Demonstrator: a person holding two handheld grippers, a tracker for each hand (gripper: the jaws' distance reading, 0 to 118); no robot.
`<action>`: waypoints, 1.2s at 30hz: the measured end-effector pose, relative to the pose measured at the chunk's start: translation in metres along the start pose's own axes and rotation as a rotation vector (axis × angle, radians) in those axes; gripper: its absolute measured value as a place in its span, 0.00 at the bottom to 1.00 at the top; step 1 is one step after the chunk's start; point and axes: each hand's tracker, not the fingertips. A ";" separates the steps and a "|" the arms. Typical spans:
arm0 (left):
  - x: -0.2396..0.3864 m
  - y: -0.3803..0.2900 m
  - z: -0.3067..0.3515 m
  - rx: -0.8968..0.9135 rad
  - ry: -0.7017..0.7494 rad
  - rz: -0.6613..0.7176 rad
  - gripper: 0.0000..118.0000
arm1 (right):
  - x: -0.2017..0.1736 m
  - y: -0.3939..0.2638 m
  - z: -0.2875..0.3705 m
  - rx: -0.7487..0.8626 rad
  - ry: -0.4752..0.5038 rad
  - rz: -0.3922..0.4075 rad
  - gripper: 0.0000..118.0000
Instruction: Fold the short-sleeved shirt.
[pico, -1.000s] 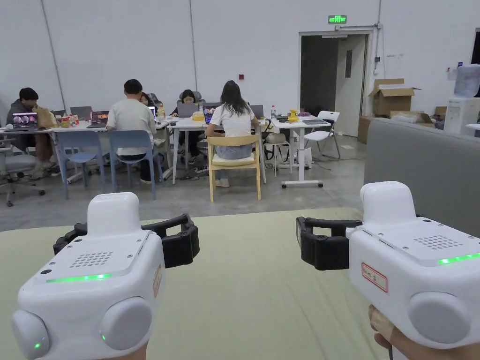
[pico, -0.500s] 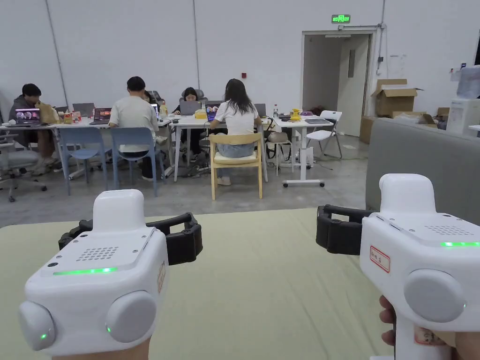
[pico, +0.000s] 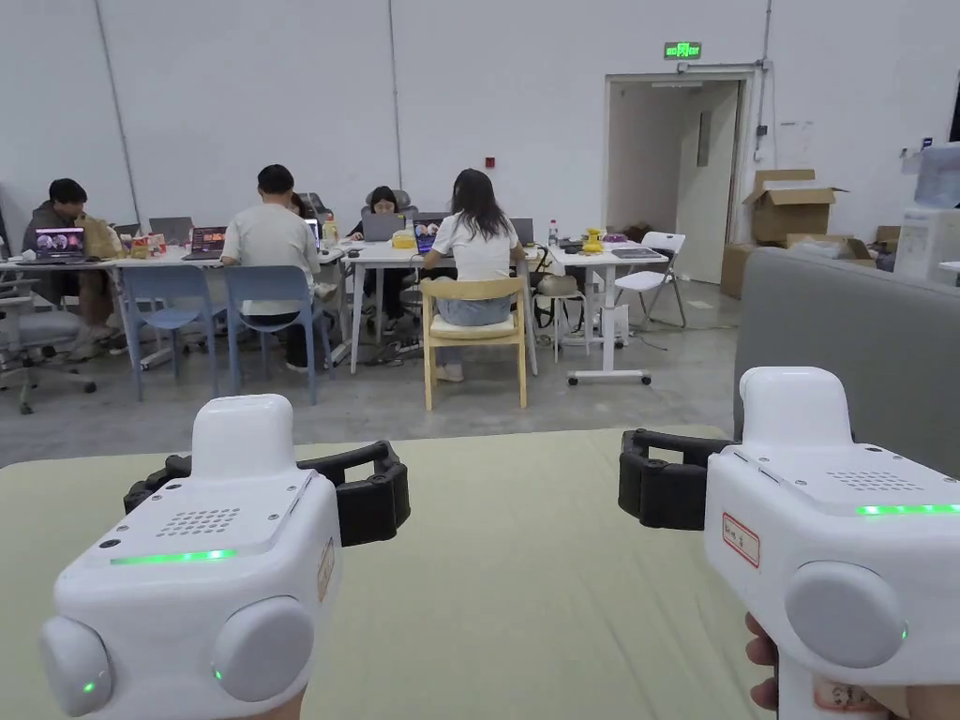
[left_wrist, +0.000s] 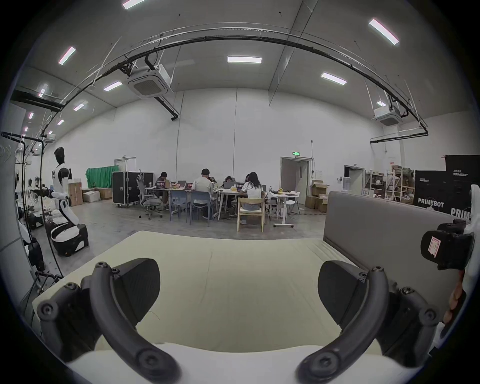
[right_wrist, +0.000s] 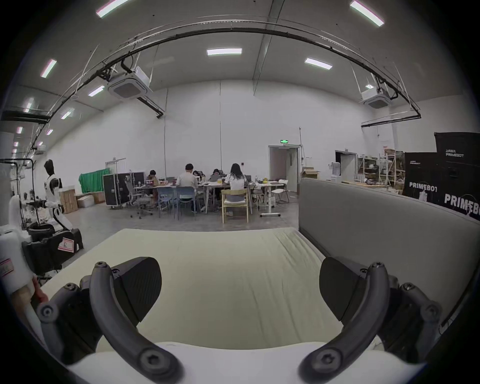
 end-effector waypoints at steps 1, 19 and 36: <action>0.000 0.000 0.000 0.000 0.003 -0.002 1.00 | 0.000 0.001 0.000 0.005 0.002 0.008 1.00; -0.007 -0.001 0.000 -0.015 0.007 0.006 1.00 | -0.012 -0.003 -0.001 0.003 0.002 0.041 1.00; -0.010 0.001 -0.001 -0.017 0.008 0.006 1.00 | -0.013 0.001 -0.002 0.011 0.001 0.022 1.00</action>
